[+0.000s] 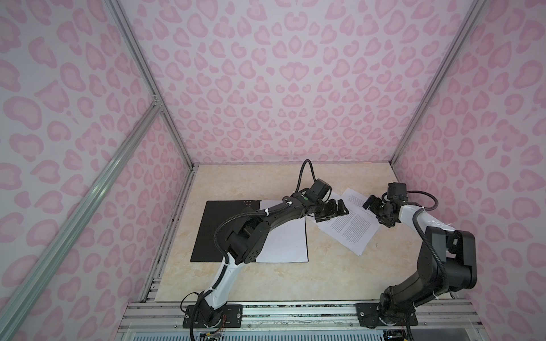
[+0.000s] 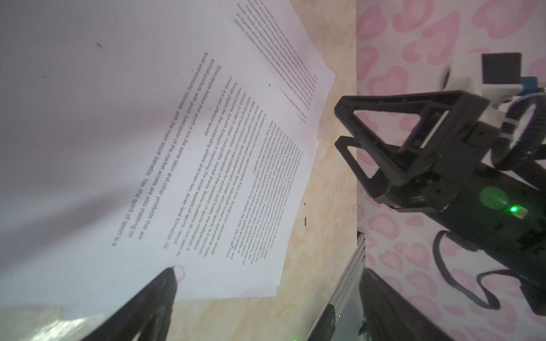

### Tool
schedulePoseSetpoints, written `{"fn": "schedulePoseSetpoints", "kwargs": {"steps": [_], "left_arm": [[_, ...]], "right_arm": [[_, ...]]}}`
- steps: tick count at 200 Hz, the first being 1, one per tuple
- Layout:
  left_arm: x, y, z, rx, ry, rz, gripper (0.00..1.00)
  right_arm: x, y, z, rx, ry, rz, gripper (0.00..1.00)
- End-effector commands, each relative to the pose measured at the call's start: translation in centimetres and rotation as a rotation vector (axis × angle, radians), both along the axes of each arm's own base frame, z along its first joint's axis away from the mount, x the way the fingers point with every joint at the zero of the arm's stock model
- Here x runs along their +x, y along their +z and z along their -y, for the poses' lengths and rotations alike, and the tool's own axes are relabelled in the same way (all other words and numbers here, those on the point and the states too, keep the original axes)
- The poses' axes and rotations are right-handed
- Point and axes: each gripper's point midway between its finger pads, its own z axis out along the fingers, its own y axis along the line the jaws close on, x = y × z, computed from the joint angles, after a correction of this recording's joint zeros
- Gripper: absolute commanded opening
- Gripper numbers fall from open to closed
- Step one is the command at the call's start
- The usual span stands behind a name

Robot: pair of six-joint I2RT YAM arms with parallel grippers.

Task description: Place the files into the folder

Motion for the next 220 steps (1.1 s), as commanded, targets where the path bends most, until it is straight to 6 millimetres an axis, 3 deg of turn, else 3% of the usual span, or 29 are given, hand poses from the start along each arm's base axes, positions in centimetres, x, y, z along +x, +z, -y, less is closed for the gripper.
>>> {"fn": "schedulePoseSetpoints", "kwargs": {"steps": [1,39,108,166,220], "left_arm": [[1.0,-0.9,1.0,-0.009,0.024,0.0,0.97],[1.2,-3.2,1.1,0.026,0.018,-0.021,0.98],[0.7,-7.9,-1.7,0.167,0.022,-0.047,0.98],[0.9,-9.7,-3.6,0.263,0.021,-0.038,0.98],[0.8,-10.7,-4.0,0.279,0.011,-0.052,0.98]], "right_arm": [[0.6,-1.0,1.2,-0.012,0.017,-0.021,0.96],[0.4,-3.6,2.3,0.037,-0.007,-0.052,0.96],[-0.7,-5.4,0.2,0.196,0.012,-0.087,0.95],[-3.8,-4.7,-1.1,0.268,-0.021,-0.101,0.95],[-4.1,-2.3,-1.9,0.3,-0.01,-0.049,0.95]]}}
